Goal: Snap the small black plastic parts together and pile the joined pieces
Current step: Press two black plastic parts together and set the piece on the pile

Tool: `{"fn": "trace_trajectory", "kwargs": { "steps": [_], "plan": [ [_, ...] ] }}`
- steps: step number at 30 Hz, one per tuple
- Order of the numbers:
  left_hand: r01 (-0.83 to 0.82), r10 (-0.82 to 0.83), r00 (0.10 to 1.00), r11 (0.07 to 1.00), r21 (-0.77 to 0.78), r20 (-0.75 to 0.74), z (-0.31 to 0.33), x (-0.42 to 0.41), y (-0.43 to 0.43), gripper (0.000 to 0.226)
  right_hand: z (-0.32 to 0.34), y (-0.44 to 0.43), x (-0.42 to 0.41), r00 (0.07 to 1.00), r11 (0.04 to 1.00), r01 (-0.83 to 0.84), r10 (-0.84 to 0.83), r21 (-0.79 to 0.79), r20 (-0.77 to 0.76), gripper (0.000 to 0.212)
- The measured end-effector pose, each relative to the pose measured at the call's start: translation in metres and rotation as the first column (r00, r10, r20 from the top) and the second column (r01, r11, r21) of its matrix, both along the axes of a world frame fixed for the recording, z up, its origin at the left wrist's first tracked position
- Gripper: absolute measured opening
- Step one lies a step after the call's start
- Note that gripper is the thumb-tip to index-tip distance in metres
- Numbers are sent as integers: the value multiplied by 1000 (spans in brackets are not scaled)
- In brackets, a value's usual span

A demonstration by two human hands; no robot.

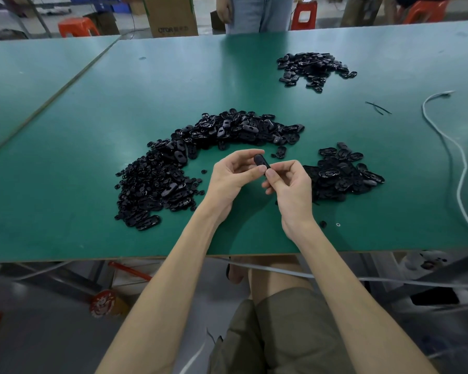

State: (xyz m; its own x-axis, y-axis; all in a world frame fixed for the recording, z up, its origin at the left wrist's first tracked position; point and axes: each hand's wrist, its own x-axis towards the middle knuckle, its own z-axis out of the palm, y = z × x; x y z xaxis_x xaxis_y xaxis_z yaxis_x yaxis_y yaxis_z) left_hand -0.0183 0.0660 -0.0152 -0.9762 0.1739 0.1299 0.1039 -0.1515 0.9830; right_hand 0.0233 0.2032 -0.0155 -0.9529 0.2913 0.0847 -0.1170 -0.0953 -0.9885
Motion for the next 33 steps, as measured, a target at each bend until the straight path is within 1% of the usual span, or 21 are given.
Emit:
{"fn": "trace_trajectory", "kwargs": {
  "steps": [5,10,15,17,20,23,29,33],
  "plan": [
    [16,-16,999,1000,23,37,1,-1,-2,35,1,0,1,1000,1000,-15,15,4,-12,14],
    [36,-37,998,999,33,40,1,0,-2,33,1,1,1,999,1000,-8,8,-9,-35,15],
    [60,-61,998,997,-49,-16,2,2,1,27,1,1,1,998,999,38,-39,-29,-42,18],
    [42,-44,999,997,-68,-27,1,3,3,24,1,1,1,998,998,50,-52,-46,-45,17],
    [6,-7,1000,999,-49,-27,0,3,1,20,1,1,1,998,997,44,-48,-66,-52,9],
    [-8,7,1000,1000,-13,-16,1,4,0,20,0,0,1,998,999,27,-29,-31,-54,6],
    [20,-20,1000,999,-30,-18,0,3,1,20,-1,0,0,995,993,92,-95,-71,-36,7],
    [28,-31,999,996,-80,-37,0,4,3,15,-1,1,0,994,991,105,-108,-82,-34,8]
  ]
}}
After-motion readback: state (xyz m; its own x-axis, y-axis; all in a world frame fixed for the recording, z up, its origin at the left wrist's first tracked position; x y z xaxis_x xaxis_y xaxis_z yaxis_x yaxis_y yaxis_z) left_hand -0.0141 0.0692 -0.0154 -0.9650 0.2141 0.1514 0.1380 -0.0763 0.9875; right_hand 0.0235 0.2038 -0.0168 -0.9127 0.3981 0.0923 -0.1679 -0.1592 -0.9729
